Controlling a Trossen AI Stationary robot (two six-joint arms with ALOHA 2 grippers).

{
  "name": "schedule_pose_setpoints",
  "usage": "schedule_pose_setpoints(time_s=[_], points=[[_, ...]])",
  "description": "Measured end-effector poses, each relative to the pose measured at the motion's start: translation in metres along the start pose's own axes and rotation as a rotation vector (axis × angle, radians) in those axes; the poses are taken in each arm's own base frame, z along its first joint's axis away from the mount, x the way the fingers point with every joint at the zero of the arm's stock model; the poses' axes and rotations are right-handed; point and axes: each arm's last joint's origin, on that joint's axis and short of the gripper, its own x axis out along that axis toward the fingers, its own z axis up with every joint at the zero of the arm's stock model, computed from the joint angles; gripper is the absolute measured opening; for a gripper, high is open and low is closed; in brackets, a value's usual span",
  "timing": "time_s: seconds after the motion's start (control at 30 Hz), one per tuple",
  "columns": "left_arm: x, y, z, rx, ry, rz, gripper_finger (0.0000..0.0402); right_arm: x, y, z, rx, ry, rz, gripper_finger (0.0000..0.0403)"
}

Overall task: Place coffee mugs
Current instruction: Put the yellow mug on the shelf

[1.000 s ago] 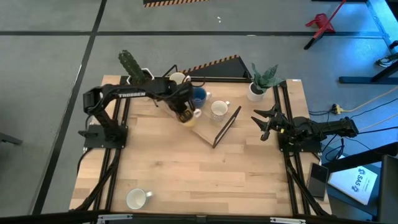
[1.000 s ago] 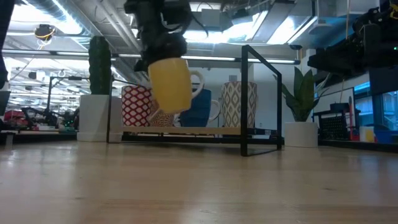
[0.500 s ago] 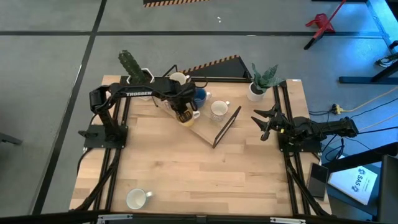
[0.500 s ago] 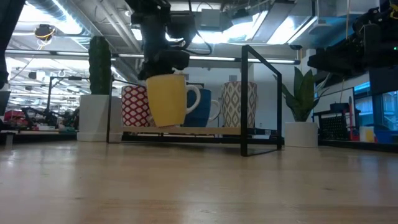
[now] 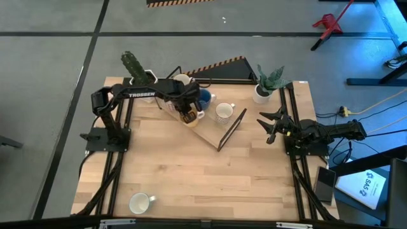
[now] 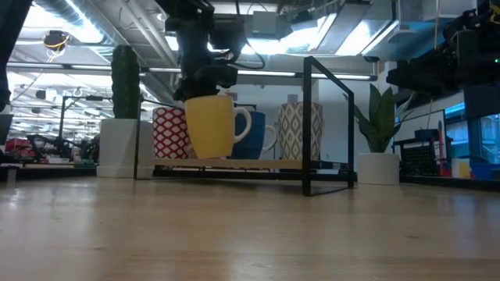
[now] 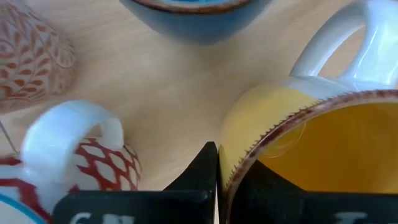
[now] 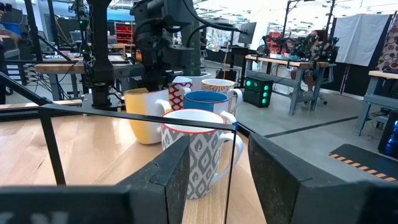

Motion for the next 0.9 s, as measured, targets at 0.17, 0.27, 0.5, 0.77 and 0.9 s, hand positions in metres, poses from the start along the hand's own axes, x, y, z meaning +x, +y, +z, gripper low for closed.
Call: schedule_pose_setpoints(time_s=[0.17, 0.27, 0.5, 0.77, 0.9], points=[[0.0, 0.0027, 0.0017, 0.015, -0.013, 0.006, 0.0012, 0.0, 0.0, 0.0, 0.0, 0.0, -0.001, 0.015], [0.0, 0.0035, 0.0024, 0.012, -0.019, 0.008, 0.0012, 0.0, 0.0, 0.0, 0.0, 0.0, -0.001, 0.015], [0.0002, 0.0057, 0.0023, 0.01, -0.012, 0.008, 0.0012, 0.0, 0.0, 0.0, 0.0, 0.0, 0.0, 0.015], [0.0003, 0.0071, 0.002, 0.018, -0.007, 0.01, 0.0034, 0.0, 0.0, 0.0, 0.0, 0.0, 0.0, 0.015], [0.0003, 0.0071, 0.0021, 0.028, -0.008, 0.01, 0.0038, 0.0, 0.0, 0.0, 0.0, 0.0, 0.0, 0.015]])
